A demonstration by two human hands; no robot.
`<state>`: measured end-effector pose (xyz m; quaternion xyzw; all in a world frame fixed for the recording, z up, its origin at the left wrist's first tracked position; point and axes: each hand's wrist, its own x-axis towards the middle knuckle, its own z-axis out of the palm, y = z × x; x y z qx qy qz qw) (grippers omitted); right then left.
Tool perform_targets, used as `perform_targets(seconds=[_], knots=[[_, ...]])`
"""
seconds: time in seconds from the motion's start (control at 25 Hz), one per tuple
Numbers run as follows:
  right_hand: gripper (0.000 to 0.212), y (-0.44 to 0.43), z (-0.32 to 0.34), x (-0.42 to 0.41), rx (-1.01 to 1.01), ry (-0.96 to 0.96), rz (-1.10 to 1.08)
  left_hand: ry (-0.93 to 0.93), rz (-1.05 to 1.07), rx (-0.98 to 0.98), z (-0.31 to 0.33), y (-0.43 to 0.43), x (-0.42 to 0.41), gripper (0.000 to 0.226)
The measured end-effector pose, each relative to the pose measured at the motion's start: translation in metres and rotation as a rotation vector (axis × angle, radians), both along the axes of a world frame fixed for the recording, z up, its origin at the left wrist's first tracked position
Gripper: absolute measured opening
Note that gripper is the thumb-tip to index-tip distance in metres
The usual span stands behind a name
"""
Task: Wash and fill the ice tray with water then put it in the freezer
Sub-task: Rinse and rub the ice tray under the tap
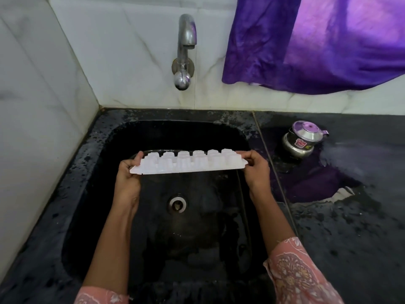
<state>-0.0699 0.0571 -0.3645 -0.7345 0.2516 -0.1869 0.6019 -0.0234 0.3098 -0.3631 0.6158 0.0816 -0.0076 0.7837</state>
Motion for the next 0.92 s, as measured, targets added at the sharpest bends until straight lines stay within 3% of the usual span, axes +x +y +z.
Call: perform_targets(seconds=[0.4, 0.72, 0.92], knots=[[0.031, -0.039, -0.006, -0.021, 0.091, 0.053, 0.056, 0.022, 0.110, 0.262, 0.012, -0.033, -0.038, 0.030], [0.028, -0.101, -0.001, -0.056, 0.138, 0.128, -0.007, 0.048, 0.112, 0.113, 0.012, -0.099, -0.048, 0.033], [0.021, -0.165, 0.000, -0.072, 0.110, 0.254, -0.053, 0.032, -0.077, 0.042, 0.000, -0.159, -0.060, 0.032]])
